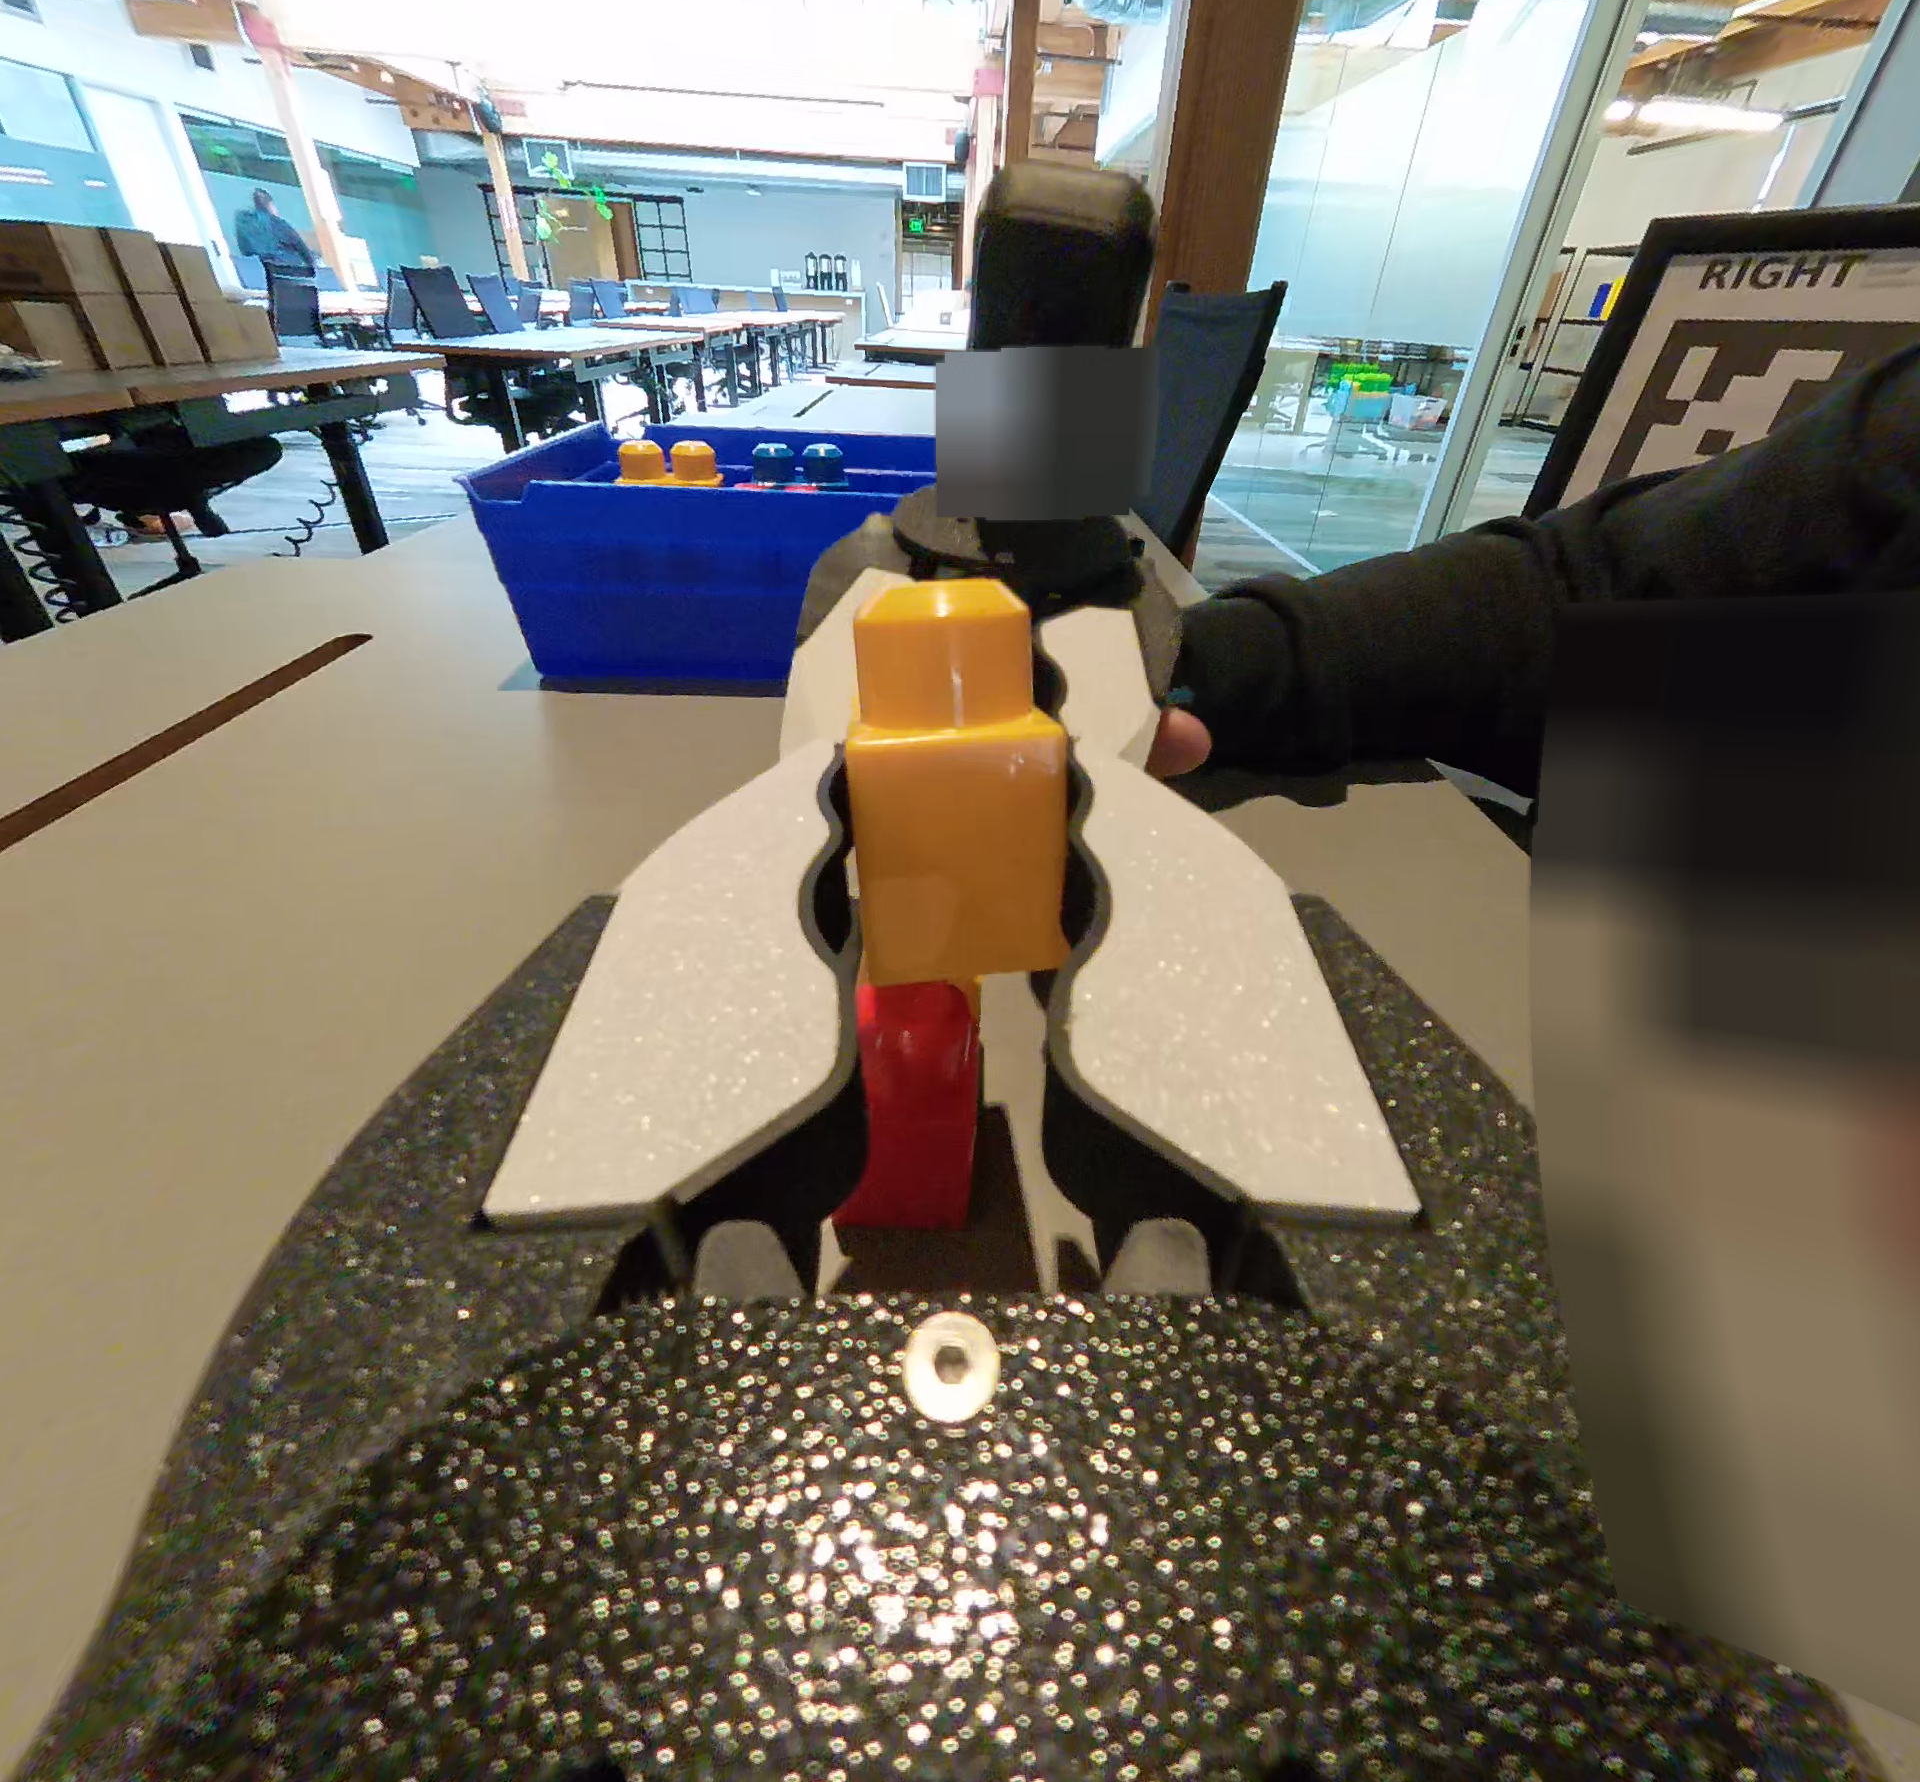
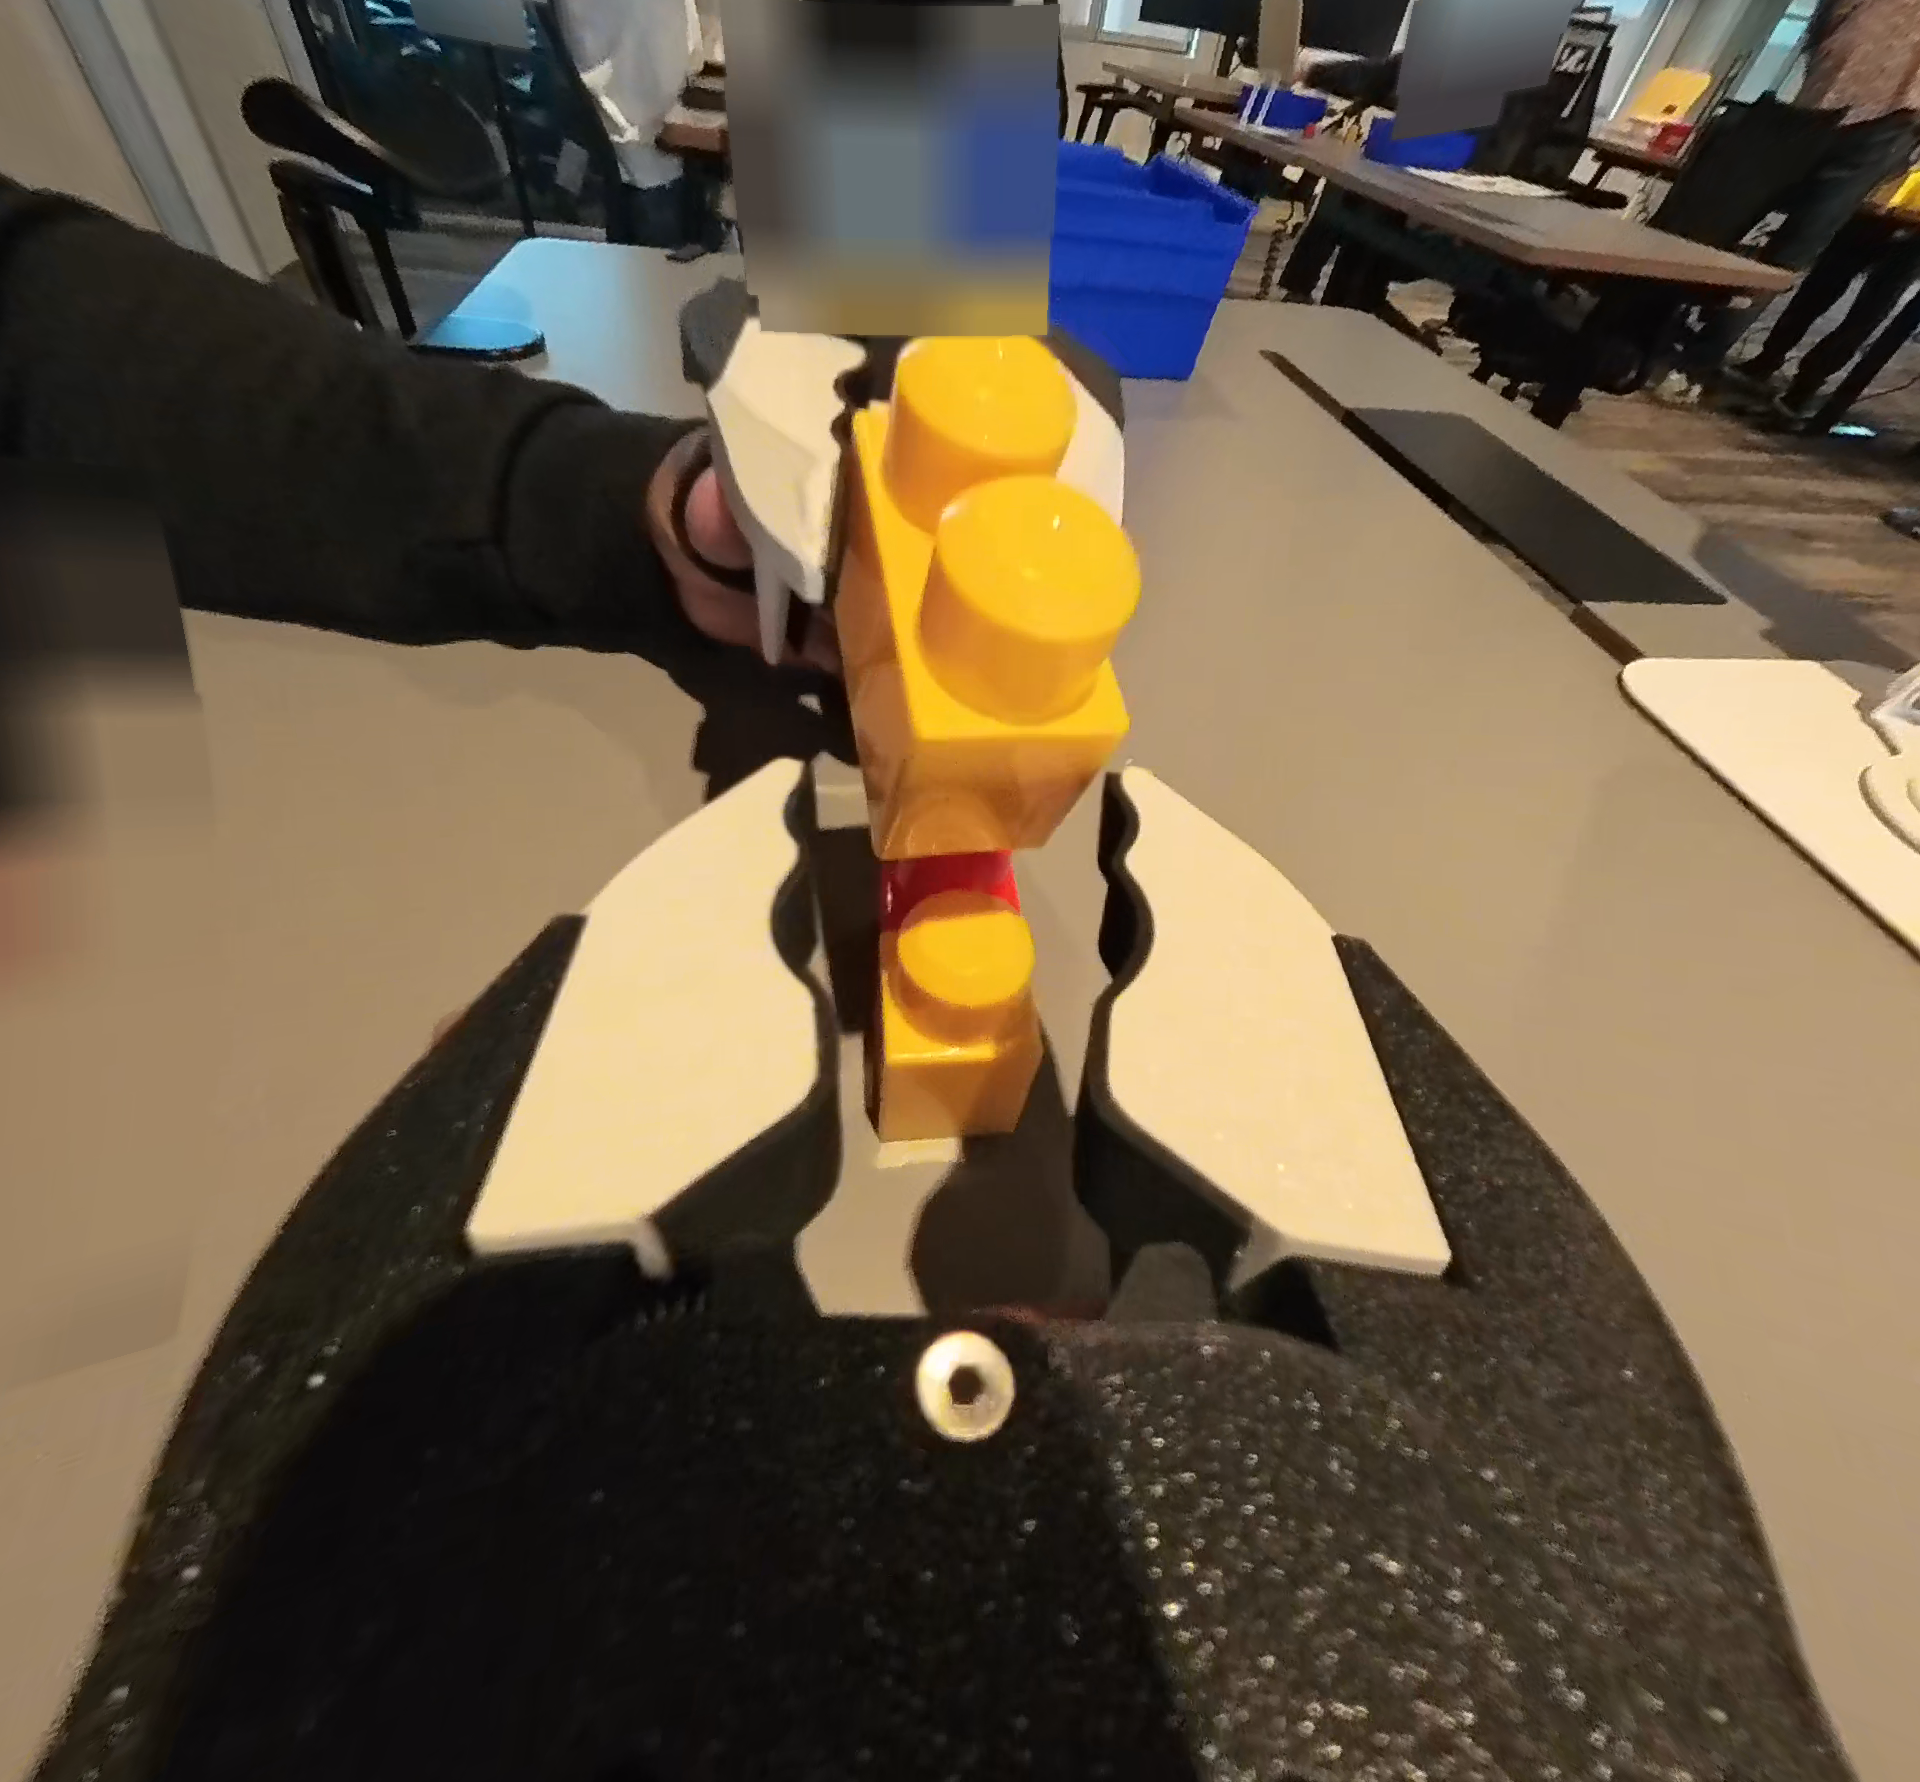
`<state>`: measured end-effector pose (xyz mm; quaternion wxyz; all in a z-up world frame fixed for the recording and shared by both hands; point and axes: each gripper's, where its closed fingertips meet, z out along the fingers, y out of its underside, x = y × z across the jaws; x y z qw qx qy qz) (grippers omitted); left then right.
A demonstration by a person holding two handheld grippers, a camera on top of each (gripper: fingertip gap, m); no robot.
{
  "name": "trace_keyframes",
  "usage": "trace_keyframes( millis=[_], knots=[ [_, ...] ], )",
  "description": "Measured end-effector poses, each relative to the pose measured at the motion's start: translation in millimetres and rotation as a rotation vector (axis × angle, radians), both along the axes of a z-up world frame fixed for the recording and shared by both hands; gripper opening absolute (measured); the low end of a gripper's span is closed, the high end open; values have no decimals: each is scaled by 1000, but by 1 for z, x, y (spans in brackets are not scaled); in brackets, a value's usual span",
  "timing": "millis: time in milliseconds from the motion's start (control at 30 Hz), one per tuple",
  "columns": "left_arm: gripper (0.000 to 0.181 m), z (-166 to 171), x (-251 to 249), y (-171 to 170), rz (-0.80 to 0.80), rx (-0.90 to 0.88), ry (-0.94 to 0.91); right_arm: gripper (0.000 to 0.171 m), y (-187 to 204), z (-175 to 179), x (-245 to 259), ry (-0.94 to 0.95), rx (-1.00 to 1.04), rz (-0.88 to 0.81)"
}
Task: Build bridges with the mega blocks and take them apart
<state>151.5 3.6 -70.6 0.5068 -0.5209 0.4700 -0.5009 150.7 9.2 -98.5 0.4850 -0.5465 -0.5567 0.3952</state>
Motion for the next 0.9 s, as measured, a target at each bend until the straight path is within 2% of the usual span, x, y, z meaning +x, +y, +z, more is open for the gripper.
trace_keyframes(
  millis=[100,467,900],
  knots=[
    [36,-1,1,1,8,2,8,42,5,6,2,26,12,-31],
    [41,-12,-12,27,152,-33,95,39,24,4,15,-21,50,-132],
    [31,-21,-16,22,116,-39,175,37,17,-3,16,-39,35,-78]
  ],
)
